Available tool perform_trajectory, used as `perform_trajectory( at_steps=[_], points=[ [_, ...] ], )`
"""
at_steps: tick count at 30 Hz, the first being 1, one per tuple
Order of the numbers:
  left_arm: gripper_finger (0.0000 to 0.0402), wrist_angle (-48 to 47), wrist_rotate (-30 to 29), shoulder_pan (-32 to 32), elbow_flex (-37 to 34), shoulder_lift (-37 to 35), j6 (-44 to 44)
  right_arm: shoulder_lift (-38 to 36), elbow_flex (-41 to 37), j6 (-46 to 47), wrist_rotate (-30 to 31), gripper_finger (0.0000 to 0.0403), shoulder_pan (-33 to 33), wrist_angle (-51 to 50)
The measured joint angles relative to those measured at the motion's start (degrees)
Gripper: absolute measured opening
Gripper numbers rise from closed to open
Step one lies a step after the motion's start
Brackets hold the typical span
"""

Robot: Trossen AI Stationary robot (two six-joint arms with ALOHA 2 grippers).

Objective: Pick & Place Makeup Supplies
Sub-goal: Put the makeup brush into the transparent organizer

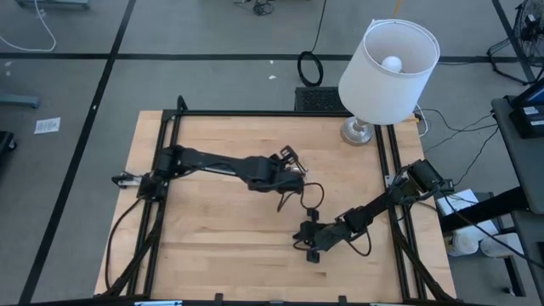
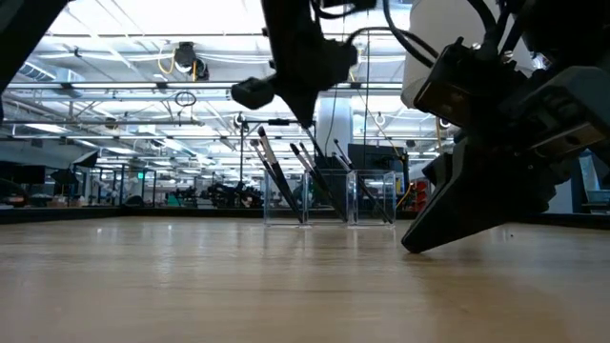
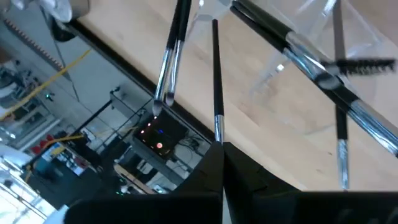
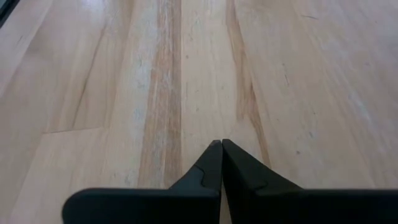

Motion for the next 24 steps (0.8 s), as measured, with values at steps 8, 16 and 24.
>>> perform_trajectory(
  at_steps=[8, 16, 24],
  points=[
    [0.0, 0.0, 2.33, 0.87, 2.03, 3.9, 2.02, 0.02, -0.02, -0.62, 0.02, 0.0, 0.0, 0.34],
    [0.0, 1.04, 3.13, 1.87, 1.92, 4.03, -2.14, 0.04, -0.04, -0.33, 0.06, 0.0, 0.0, 0.71],
    [0.0057, -3.48, -0.17, 0.41, 1.86, 3.12, -10.08, 0.04, -0.07, 0.0, 0.08, 0.0, 0.0, 0.86]
  ],
)
